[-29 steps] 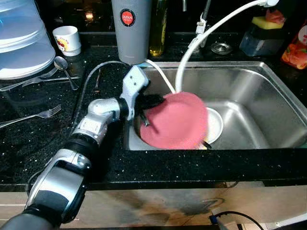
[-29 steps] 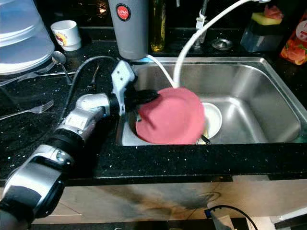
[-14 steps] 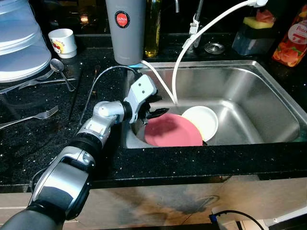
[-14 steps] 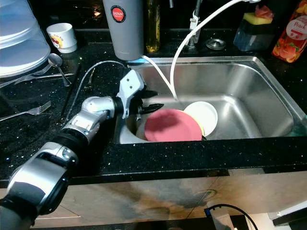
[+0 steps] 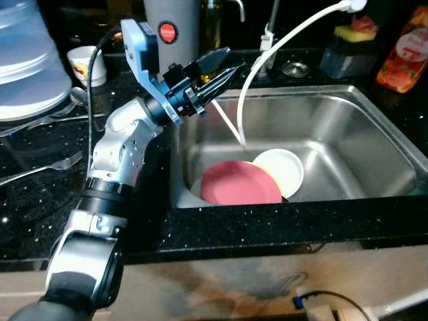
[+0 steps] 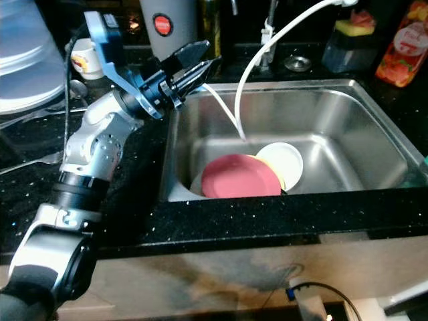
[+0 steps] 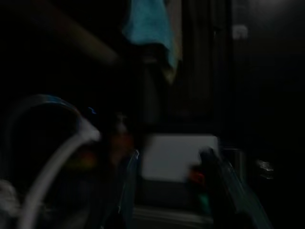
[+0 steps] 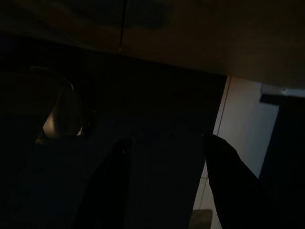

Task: Kitchen organization

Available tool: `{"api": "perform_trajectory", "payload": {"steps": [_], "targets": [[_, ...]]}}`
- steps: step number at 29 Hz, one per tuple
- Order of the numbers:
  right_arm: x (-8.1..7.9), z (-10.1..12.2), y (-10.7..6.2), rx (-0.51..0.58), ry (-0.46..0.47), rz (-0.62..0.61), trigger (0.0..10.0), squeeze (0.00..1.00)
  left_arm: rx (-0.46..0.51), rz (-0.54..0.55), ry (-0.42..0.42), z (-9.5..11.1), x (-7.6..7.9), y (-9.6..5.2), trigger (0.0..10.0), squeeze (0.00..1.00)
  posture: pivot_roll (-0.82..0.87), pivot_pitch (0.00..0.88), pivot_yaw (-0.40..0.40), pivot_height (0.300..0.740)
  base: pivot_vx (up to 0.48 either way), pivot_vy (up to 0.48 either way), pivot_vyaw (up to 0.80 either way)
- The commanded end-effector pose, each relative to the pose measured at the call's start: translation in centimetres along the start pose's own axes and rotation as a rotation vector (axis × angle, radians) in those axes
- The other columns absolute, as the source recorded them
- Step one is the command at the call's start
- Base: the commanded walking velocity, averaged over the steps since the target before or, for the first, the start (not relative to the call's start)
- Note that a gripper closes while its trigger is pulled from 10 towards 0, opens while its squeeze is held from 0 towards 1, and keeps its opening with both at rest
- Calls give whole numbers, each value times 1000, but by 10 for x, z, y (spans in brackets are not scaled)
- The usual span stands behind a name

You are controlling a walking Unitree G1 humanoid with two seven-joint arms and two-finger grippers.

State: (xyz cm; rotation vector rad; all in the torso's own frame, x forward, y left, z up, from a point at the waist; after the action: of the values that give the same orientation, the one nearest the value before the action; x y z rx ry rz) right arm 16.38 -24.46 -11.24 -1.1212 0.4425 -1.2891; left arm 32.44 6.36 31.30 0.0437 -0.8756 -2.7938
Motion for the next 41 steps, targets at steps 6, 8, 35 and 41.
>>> {"api": "perform_trajectory", "payload": {"steps": [6, 8, 35, 41], "targets": [[-1, 2, 1, -3, 5, 7, 10000, 0, -20, -66, -125, -15, 41, -8, 10000, 0, -36, 0, -4, 740, 0, 0, 0], [-1, 2, 1, -2, 5, 7, 10000, 0, -26, -63, -135, -17, 45, -9, 10000, 0, -31, 0, -4, 740, 0, 0, 0], [2, 8, 2, 1, 1, 7, 10000, 0, -162, 9, -303, -53, 69, -32, 10000, 0, -35, 0, -3, 740, -267, 0, 0], [2, 8, 2, -3, -5, 8, 10000, 0, -229, -5, -331, -66, 73, -43, 10000, 0, -37, 0, -3, 740, -272, 0, 0]]}}
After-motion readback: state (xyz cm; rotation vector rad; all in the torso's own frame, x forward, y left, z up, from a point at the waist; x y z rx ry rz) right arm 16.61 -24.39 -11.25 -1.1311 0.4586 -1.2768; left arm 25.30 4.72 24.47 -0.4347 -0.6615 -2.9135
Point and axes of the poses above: a point about 5 cm out from each wrist's last joint towards the gripper, its own y axis pointing out of the wrist towards the gripper, its own z axis along the axis of the wrist's last joint, x = y × z, the point moved 3 cm from there along y, pointing out of the wrist towards the gripper, and after that the axes turned 8 degrees about -y, right-handed, at the moved point
